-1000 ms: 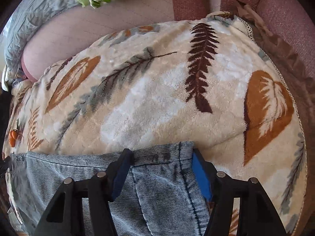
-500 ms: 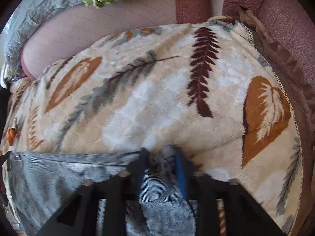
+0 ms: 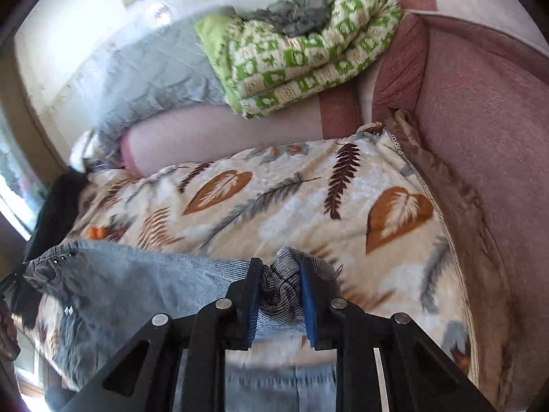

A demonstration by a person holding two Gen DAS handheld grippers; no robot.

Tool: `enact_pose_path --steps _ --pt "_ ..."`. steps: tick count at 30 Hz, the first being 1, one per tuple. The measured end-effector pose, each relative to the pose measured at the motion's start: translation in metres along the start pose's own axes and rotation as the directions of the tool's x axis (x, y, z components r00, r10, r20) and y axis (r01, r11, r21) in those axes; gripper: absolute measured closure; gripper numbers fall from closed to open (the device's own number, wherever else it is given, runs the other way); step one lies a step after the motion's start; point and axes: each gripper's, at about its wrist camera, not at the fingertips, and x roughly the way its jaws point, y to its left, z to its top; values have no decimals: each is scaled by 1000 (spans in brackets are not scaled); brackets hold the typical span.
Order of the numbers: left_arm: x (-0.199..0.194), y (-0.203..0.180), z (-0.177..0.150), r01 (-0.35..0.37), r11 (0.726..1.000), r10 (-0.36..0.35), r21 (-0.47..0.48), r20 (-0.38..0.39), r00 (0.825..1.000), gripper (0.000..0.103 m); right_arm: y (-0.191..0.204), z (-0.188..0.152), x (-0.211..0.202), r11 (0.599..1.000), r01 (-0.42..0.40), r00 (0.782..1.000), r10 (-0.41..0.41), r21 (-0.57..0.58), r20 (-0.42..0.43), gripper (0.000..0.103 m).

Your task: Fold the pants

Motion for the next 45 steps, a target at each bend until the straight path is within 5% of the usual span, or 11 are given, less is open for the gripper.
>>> enact_pose_path --steps 4,8,16,22,24,25,30,33,36,40,45 --pt "4 33 -73 33 999 -24 39 -222 975 94 -19 -102 -22 997 -46 994 52 61 -91 75" --pt "11 68 -92 -164 986 167 35 -307 937 94 -36 -186 -1 997 -6 946 28 71 -322 48" --pt "-6 -8 -41 -14 999 20 51 -123 992 53 -66 -135 -42 939 -57 993 90 339 -82 33" --pt "87 -60 -105 -17 990 66 143 -347 935 53 -70 -99 52 930 12 971 76 368 -225 34" --pt "100 -56 -125 -45 985 97 166 -326 940 52 -60 -99 81 956 82 940 19 282 -340 81" --pt "96 -57 -128 -39 984 91 175 -295 951 52 -53 -96 83 967 102 939 -16 234 -344 88" --pt "93 -55 -133 -1 987 49 162 -291 955 51 -16 -82 62 964 265 951 -267 -35 -154 86" --pt "95 -55 -132 -5 987 51 160 -285 957 51 -34 -108 96 952 301 888 -298 -45 -350 63" --pt "93 -53 -130 -2 986 49 164 -278 959 51 -43 -112 47 943 318 932 -293 94 -214 58" --pt "91 -52 -129 -2 987 47 160 -277 960 50 -33 -127 -18 958 20 995 8 288 -95 32" --pt "90 -52 -129 -3 987 47 158 -274 961 50 -50 -199 -18 721 -231 939 342 653 -45 31"
